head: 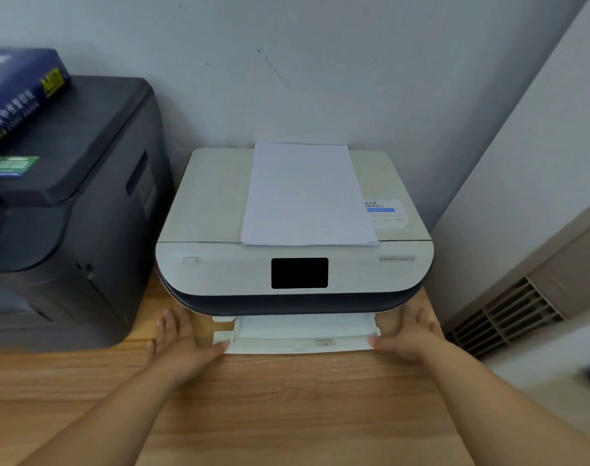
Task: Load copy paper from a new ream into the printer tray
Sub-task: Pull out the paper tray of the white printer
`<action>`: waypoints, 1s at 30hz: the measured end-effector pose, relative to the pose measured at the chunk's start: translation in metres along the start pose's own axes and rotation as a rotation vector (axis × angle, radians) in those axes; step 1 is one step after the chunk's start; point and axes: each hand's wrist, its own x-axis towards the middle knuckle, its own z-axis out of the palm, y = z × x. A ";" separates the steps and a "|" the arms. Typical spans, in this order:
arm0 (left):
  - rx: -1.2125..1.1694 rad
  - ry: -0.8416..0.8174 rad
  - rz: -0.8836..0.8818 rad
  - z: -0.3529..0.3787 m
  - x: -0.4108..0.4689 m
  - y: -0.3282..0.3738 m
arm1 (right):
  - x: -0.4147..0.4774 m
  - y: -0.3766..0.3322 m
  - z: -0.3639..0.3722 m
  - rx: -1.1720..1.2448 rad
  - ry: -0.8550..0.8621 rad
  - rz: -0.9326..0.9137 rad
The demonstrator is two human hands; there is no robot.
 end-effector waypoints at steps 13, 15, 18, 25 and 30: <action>0.107 -0.151 0.119 0.005 -0.038 -0.028 | -0.035 0.029 0.015 -0.198 -0.066 -0.053; 0.131 -0.190 0.133 0.005 -0.043 -0.031 | -0.040 0.034 0.018 -0.218 -0.079 -0.054; 0.182 -0.223 0.145 0.005 -0.051 -0.035 | -0.047 0.041 0.023 -0.270 -0.092 -0.065; 0.300 -0.267 0.181 0.010 -0.073 -0.047 | -0.068 0.056 0.037 -0.378 -0.105 -0.113; 0.306 -0.258 0.209 0.015 -0.091 -0.055 | -0.081 0.067 0.047 -0.407 -0.113 -0.117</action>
